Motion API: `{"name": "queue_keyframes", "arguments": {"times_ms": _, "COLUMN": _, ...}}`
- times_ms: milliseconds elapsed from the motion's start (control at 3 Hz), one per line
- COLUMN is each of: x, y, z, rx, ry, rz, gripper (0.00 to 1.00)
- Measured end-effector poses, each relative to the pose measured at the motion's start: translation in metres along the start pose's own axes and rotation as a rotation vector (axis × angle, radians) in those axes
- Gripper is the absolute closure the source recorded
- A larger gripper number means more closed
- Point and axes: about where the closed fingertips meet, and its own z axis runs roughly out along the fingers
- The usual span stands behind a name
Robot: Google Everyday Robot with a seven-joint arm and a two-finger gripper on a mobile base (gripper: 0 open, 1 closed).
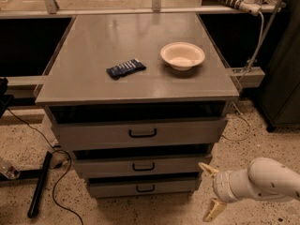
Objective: Open bottom drawer
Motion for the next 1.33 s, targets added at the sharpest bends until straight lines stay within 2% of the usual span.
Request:
{"name": "queue_keyframes", "arguments": {"times_ms": 333, "x": 0.026, "y": 0.009, "z": 0.031, "rx": -0.021, "ry": -0.022, "rz": 0.014, "gripper": 0.0}}
{"name": "queue_keyframes", "arguments": {"times_ms": 667, "x": 0.054, "y": 0.019, "z": 0.057, "rx": -0.044, "ry": -0.031, "rz": 0.061, "gripper": 0.0}}
{"name": "queue_keyframes", "arguments": {"times_ms": 1000, "x": 0.054, "y": 0.019, "z": 0.057, "rx": -0.044, "ry": -0.031, "rz": 0.061, "gripper": 0.0}}
{"name": "queue_keyframes", "arguments": {"times_ms": 1333, "x": 0.059, "y": 0.024, "z": 0.074, "rx": -0.035, "ry": -0.031, "rz": 0.06, "gripper": 0.0}}
